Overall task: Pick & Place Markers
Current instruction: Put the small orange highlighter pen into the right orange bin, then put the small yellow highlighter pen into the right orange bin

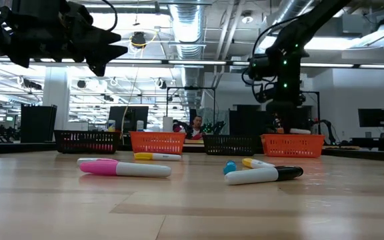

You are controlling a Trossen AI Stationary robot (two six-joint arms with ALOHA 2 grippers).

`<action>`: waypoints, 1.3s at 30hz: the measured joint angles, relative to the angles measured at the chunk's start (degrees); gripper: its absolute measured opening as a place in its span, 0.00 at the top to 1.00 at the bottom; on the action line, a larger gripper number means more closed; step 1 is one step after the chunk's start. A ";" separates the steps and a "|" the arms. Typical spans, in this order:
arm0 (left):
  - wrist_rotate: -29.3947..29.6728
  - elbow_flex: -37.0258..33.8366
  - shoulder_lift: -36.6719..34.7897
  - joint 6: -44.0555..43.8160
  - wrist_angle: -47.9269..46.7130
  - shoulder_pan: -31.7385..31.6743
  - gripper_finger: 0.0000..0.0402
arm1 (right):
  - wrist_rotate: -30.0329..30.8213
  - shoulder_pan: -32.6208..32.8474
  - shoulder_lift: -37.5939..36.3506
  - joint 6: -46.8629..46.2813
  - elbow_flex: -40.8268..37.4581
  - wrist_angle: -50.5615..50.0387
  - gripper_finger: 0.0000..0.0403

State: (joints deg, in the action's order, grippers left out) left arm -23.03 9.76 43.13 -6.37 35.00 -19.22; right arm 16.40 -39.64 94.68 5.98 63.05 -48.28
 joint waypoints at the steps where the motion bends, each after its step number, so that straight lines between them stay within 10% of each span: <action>1: 0.09 0.00 0.00 -0.15 0.00 0.00 0.56 | 0.00 0.00 0.50 0.18 0.00 0.21 0.88; 18: 0.09 0.00 0.00 -1.22 0.04 0.00 0.56 | -4.58 -0.62 2.18 6.60 0.00 3.82 0.87; 39: 0.07 0.00 0.00 -4.42 1.15 0.00 0.56 | -4.61 -0.79 -2.15 2.06 -0.02 8.93 0.58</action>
State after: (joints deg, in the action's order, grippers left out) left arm -22.96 9.76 43.13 -10.79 36.15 -19.22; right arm 11.79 -40.42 92.53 8.03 63.02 -39.35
